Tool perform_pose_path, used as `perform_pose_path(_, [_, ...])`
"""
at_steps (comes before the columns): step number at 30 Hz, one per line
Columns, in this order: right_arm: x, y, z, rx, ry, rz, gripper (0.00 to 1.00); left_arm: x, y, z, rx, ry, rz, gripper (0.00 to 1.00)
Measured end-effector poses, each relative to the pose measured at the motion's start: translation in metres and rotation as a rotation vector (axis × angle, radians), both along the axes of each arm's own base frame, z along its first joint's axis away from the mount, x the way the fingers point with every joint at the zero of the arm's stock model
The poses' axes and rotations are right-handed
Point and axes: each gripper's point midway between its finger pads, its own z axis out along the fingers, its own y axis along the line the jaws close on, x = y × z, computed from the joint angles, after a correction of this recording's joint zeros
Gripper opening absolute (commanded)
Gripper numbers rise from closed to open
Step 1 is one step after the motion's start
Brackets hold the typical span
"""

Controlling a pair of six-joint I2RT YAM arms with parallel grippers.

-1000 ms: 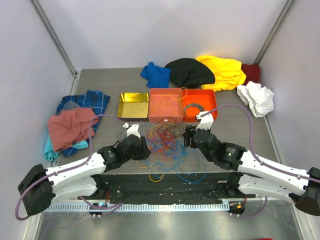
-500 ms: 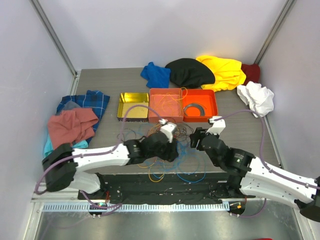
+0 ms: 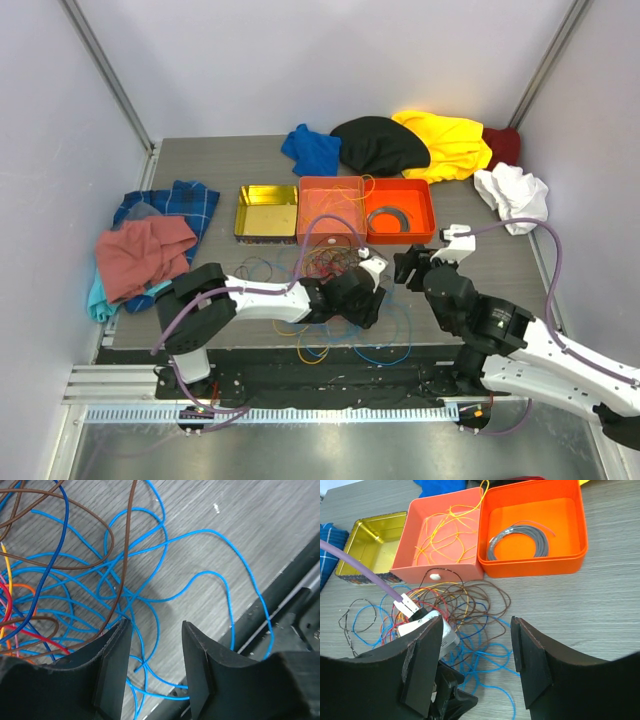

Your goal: Untangle the cables

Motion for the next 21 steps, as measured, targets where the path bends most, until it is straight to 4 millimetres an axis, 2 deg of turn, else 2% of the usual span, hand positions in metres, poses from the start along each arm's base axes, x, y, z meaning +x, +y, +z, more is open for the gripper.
perform_pose_path(8, [-0.002, -0.011, 0.005, -0.002, -0.017, -0.021, 0.64, 0.016, -0.006, 0.002, 0.009, -0.045, 0.054, 0.5])
perform_pose_path(16, [-0.003, -0.014, 0.002, -0.016, -0.011, -0.027, 0.64, 0.025, 0.003, 0.0, 0.042, -0.07, 0.119, 0.51])
perform_pose_path(18, [-0.003, -0.014, 0.002, -0.018, -0.01, -0.026, 0.64, 0.025, 0.005, -0.003, 0.054, -0.067, 0.125, 0.47])
perform_pose_path(21, [-0.003, -0.014, 0.002, -0.017, -0.01, -0.026, 0.64, 0.024, 0.007, -0.009, 0.069, -0.06, 0.128, 0.34])
